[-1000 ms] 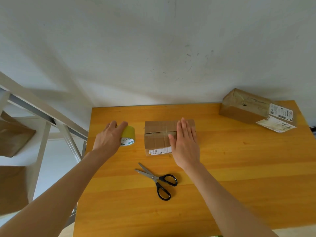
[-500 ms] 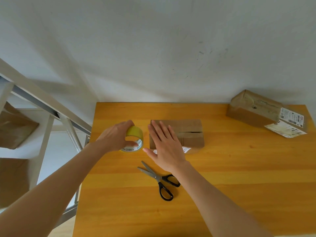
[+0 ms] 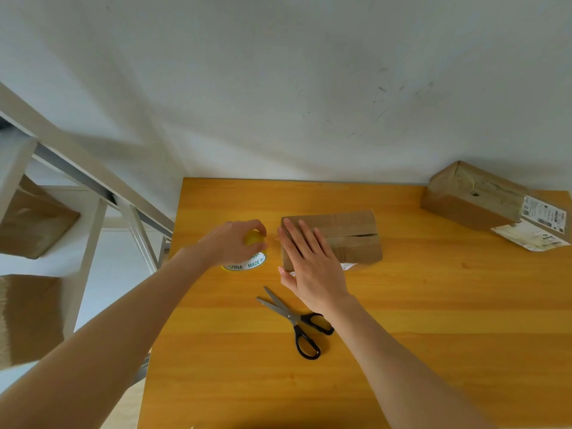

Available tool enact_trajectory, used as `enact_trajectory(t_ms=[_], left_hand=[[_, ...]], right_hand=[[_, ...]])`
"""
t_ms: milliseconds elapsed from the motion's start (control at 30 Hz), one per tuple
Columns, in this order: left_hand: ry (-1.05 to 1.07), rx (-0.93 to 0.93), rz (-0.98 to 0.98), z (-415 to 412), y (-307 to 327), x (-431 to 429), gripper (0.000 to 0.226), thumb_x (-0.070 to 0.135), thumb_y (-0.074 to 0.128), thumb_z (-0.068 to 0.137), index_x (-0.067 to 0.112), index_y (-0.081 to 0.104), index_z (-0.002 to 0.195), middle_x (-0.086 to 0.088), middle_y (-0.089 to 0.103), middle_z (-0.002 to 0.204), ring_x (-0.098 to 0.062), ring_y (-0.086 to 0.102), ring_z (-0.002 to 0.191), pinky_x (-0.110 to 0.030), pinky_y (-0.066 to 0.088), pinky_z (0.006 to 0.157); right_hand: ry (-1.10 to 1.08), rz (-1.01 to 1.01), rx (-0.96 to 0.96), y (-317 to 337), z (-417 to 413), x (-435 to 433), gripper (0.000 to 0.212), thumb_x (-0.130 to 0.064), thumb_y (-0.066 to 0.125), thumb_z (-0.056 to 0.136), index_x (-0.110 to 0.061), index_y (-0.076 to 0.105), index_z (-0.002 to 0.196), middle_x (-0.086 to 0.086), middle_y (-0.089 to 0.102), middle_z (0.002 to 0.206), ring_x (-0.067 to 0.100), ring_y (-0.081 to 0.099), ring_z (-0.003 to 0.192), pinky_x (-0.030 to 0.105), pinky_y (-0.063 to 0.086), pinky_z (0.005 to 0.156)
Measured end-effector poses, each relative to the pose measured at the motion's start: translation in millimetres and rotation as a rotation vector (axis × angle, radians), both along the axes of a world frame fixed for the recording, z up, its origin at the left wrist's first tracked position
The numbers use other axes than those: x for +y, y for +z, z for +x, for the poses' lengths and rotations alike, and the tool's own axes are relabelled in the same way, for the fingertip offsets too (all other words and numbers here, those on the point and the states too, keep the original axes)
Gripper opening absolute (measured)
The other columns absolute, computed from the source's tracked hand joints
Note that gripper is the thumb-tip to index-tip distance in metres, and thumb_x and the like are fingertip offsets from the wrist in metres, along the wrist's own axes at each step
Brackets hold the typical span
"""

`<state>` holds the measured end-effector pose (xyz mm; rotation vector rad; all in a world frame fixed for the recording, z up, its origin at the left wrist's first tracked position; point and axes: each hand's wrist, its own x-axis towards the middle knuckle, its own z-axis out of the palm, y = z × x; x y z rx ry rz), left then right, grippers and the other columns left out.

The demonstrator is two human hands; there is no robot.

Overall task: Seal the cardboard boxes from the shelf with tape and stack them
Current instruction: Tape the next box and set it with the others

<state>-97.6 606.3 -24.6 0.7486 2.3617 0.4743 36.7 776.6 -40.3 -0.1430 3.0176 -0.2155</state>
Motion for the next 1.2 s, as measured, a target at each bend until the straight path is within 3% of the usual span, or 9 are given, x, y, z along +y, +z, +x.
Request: enact_trajectory(t_ms=[167, 300, 400, 467, 567, 633, 867, 1133, 1200], left_hand=[[0.022, -0.057, 0.023, 2, -3, 8, 0.024, 0.042, 0.058, 0.089, 0.035, 0.054, 0.111, -0.002, 0.065, 0.109, -0.021, 0.062, 0.092, -0.03, 0.053, 0.068], [0.038, -0.083, 0.083, 3, -2, 10, 0.027, 0.04, 0.067, 0.083, 0.031, 0.059, 0.107, 0.001, 0.063, 0.105, -0.02, 0.06, 0.092, -0.034, 0.051, 0.075], [0.06, -0.1, 0.108, 5, -2, 7, 0.026, 0.037, 0.07, 0.08, 0.031, 0.059, 0.103, 0.002, 0.061, 0.095, -0.022, 0.06, 0.088, -0.035, 0.051, 0.072], [0.069, -0.1, 0.122, 5, -1, 5, 0.025, 0.037, 0.072, 0.079, 0.031, 0.059, 0.099, 0.001, 0.06, 0.087, -0.026, 0.061, 0.082, -0.036, 0.05, 0.067], [0.068, -0.105, 0.12, 6, 0, 4, 0.025, 0.036, 0.072, 0.078, 0.03, 0.057, 0.098, -0.001, 0.059, 0.085, -0.027, 0.063, 0.081, -0.039, 0.051, 0.065], [0.071, -0.116, 0.115, 6, 0, 4, 0.025, 0.036, 0.072, 0.079, 0.031, 0.056, 0.098, 0.001, 0.058, 0.084, -0.025, 0.062, 0.081, -0.038, 0.051, 0.065], [0.084, -0.129, 0.134, 8, 1, 1, 0.027, 0.033, 0.07, 0.081, 0.031, 0.052, 0.101, 0.008, 0.054, 0.086, -0.017, 0.059, 0.079, -0.025, 0.046, 0.057], [0.061, -0.138, 0.116, 6, 9, 1, 0.027, 0.029, 0.071, 0.081, 0.026, 0.052, 0.101, 0.001, 0.056, 0.091, -0.026, 0.061, 0.086, -0.04, 0.054, 0.069], [0.049, -0.137, 0.102, 5, 11, 2, 0.027, 0.029, 0.07, 0.082, 0.026, 0.051, 0.101, -0.001, 0.056, 0.094, -0.027, 0.061, 0.087, -0.042, 0.054, 0.07]], right_hand=[[0.004, -0.02, 0.059, 5, 3, -2, 0.069, -0.041, 0.047, 0.098, -0.011, 0.022, 0.154, 0.006, 0.014, 0.162, 0.024, 0.011, 0.149, 0.043, 0.015, 0.122], [0.17, 0.052, 0.248, -4, 33, 3, 0.055, -0.033, 0.051, 0.095, -0.007, 0.044, 0.142, 0.013, 0.038, 0.153, 0.027, 0.034, 0.143, 0.041, 0.028, 0.117], [0.196, 0.025, 0.292, -17, 71, 7, 0.031, -0.025, 0.067, 0.084, -0.011, 0.061, 0.111, 0.009, 0.062, 0.121, 0.023, 0.055, 0.111, 0.035, 0.047, 0.096], [0.158, 0.007, 0.112, -22, 91, 9, 0.024, -0.029, 0.073, 0.081, -0.013, 0.063, 0.095, 0.003, 0.062, 0.098, 0.019, 0.059, 0.088, 0.031, 0.051, 0.076], [0.06, 0.013, -0.263, -29, 107, 8, 0.034, -0.041, 0.056, 0.093, -0.012, 0.057, 0.11, 0.002, 0.055, 0.108, 0.021, 0.055, 0.098, 0.032, 0.045, 0.084], [-0.004, 0.011, -0.35, -34, 110, 5, 0.042, -0.045, 0.049, 0.096, -0.012, 0.049, 0.122, 0.002, 0.051, 0.118, 0.022, 0.05, 0.109, 0.033, 0.041, 0.092], [-0.149, 0.057, -0.398, -42, 107, -10, 0.05, -0.042, 0.052, 0.097, -0.008, 0.043, 0.133, 0.007, 0.051, 0.13, 0.023, 0.049, 0.12, 0.033, 0.043, 0.097], [-0.26, 0.064, -0.419, -38, 108, -24, 0.033, -0.026, 0.05, 0.097, -0.005, 0.047, 0.123, 0.008, 0.061, 0.111, 0.022, 0.062, 0.097, 0.028, 0.049, 0.073], [-0.28, 0.069, -0.407, -39, 112, -26, 0.033, -0.025, 0.05, 0.098, -0.006, 0.046, 0.124, 0.008, 0.06, 0.111, 0.021, 0.063, 0.097, 0.028, 0.05, 0.073]])
